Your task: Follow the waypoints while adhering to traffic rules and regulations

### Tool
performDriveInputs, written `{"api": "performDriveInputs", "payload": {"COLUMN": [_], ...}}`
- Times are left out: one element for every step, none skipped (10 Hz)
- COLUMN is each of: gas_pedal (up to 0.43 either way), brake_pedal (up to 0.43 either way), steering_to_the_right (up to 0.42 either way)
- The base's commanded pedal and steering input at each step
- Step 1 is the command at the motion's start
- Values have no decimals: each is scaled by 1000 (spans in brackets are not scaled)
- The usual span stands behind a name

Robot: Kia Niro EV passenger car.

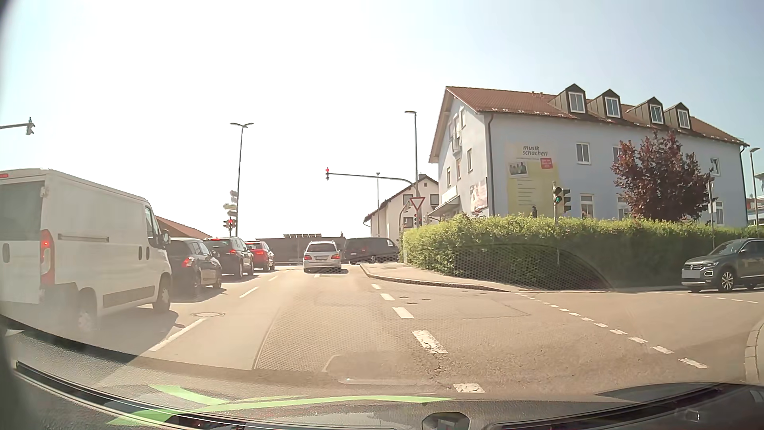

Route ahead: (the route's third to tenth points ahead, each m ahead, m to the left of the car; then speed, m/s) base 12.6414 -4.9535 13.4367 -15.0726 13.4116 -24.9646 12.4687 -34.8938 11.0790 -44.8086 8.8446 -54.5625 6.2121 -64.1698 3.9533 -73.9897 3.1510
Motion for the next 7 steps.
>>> {"api": "performDriveInputs", "payload": {"gas_pedal": [0,0,0,0,0,0,0], "brake_pedal": [0,0,0,0,0,0,0], "steering_to_the_right": [197,220,249,279,295,313,321]}}
